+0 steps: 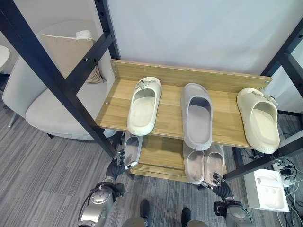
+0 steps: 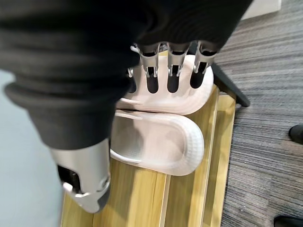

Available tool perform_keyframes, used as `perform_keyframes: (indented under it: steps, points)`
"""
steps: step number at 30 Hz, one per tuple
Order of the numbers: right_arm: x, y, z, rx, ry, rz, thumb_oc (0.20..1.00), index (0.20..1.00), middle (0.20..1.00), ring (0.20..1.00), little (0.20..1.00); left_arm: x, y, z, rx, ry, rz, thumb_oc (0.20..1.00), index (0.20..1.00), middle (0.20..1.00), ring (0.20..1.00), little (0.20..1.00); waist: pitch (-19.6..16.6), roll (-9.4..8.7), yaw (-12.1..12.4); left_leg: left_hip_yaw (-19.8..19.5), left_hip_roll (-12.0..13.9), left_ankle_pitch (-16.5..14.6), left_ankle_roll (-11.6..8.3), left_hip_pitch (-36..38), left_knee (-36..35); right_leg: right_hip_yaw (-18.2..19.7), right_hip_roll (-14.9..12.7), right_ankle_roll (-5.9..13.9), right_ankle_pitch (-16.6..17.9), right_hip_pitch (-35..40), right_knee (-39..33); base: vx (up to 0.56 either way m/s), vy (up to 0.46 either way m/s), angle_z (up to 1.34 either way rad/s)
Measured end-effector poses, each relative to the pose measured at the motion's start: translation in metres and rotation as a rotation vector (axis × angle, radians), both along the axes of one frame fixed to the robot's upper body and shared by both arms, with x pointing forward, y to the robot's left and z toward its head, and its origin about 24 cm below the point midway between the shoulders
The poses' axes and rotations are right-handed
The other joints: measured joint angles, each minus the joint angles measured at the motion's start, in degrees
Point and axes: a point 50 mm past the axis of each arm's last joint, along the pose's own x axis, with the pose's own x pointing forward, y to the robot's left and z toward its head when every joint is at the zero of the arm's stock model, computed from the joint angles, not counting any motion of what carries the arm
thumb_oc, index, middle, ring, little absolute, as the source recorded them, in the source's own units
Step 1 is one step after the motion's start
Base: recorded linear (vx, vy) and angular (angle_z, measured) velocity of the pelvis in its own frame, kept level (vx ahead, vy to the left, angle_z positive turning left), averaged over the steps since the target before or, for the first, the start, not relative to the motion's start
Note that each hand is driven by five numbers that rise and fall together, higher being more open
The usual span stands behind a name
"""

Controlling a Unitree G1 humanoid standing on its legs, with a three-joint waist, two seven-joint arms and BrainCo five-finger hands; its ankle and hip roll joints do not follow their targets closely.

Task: Arrange the slippers neatly on the shoe rack.

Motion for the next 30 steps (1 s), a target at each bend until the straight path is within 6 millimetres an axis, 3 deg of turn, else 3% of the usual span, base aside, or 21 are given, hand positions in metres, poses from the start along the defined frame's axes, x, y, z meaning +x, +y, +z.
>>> perform_keyframes:
  steps: [3, 5, 11, 14, 19, 23, 26, 30]
  points:
    - [0.008, 0.000, 0.004, -0.029, -0.016, 0.028, 1.000, 1.000, 1.000, 1.000, 1.000, 0.000, -0.002, 0.000, -0.003, 0.000, -0.012, 1.000, 1.000, 1.000, 1.000, 1.000, -0.12, 0.16, 0.13, 1.02, 0.84, 0.43, -0.66, -1.19, 0.02, 0.21, 0.57, 0.30, 1.13, -1.49, 0.08, -0.08, -0.050, -0.19]
    - [0.014, 0.000, 0.010, -0.068, -0.041, 0.066, 1.000, 1.000, 1.000, 1.000, 1.000, 0.004, -0.003, 0.002, 0.003, -0.010, -0.021, 1.000, 1.000, 1.000, 1.000, 1.000, 0.01, 0.22, -0.15, 1.21, 1.26, 1.02, -0.38, -1.85, 0.05, 0.53, 1.07, -0.80, 2.04, -2.19, 0.03, 0.02, -0.052, -0.11]
    - [0.020, 0.004, 0.078, -0.351, -0.324, 0.378, 1.000, 1.000, 1.000, 1.000, 1.000, 0.002, -0.005, 0.006, -0.012, -0.035, -0.017, 1.000, 1.000, 1.000, 1.000, 1.000, -0.16, 0.30, -0.71, 1.43, 2.30, 0.95, -0.67, -0.03, 0.38, 0.46, 2.01, -0.90, 1.74, -0.48, 0.00, 0.01, -0.017, -0.01]
    - [-0.006, 0.008, 0.115, -0.449, -0.449, 0.436, 1.000, 1.000, 1.000, 1.000, 1.000, -0.008, -0.011, 0.003, 0.004, -0.017, -0.045, 1.000, 1.000, 1.000, 1.000, 1.000, -0.23, 0.44, -1.89, 1.58, 2.51, 0.72, -0.99, 0.46, 0.02, 0.27, 2.28, -1.40, 1.29, -0.29, 0.00, 0.00, 0.000, 0.00]
    - [-0.044, 0.001, 0.094, -0.502, -0.289, 0.521, 1.000, 1.000, 1.000, 1.000, 1.000, -0.014, -0.018, -0.001, 0.035, -0.003, -0.093, 1.000, 1.000, 1.000, 1.000, 1.000, -0.35, 0.34, -4.29, 2.70, 2.60, 0.31, -1.37, 0.51, 0.00, 1.38, 2.26, -1.12, 1.10, -0.44, 0.00, -0.01, 0.029, -0.11]
    - [-0.049, -0.010, 0.097, -0.584, -0.256, 0.590, 1.000, 1.000, 1.000, 1.000, 1.000, -0.014, -0.019, -0.001, 0.039, -0.007, -0.098, 1.000, 1.000, 1.000, 1.000, 1.000, -0.50, 0.59, -5.35, 2.97, 2.64, 0.12, -1.50, 0.88, -0.01, 1.80, 2.23, -0.93, 1.16, -0.43, 0.00, 0.01, 0.025, -0.09]
    - [-0.042, -0.014, 0.123, -0.671, -0.347, 0.636, 1.000, 1.000, 1.000, 1.000, 1.000, -0.015, -0.018, -0.001, 0.048, -0.008, -0.103, 1.000, 1.000, 1.000, 1.000, 1.000, -1.11, 1.06, -6.01, 3.11, 2.70, -0.48, -1.21, 1.32, -0.01, 2.07, 2.25, -1.09, 1.05, -0.45, 0.00, 0.02, 0.025, -0.04]
    - [-0.030, -0.008, 0.184, -0.818, -0.609, 0.694, 1.000, 1.000, 1.000, 1.000, 1.000, -0.016, -0.021, -0.001, 0.079, -0.015, -0.146, 1.000, 1.000, 1.000, 1.000, 1.000, -2.30, 1.99, -6.03, 3.63, 2.75, -0.45, -1.28, 1.42, -0.01, 2.63, 2.30, -0.86, 1.20, -0.56, 0.00, 0.00, 0.029, -0.05]
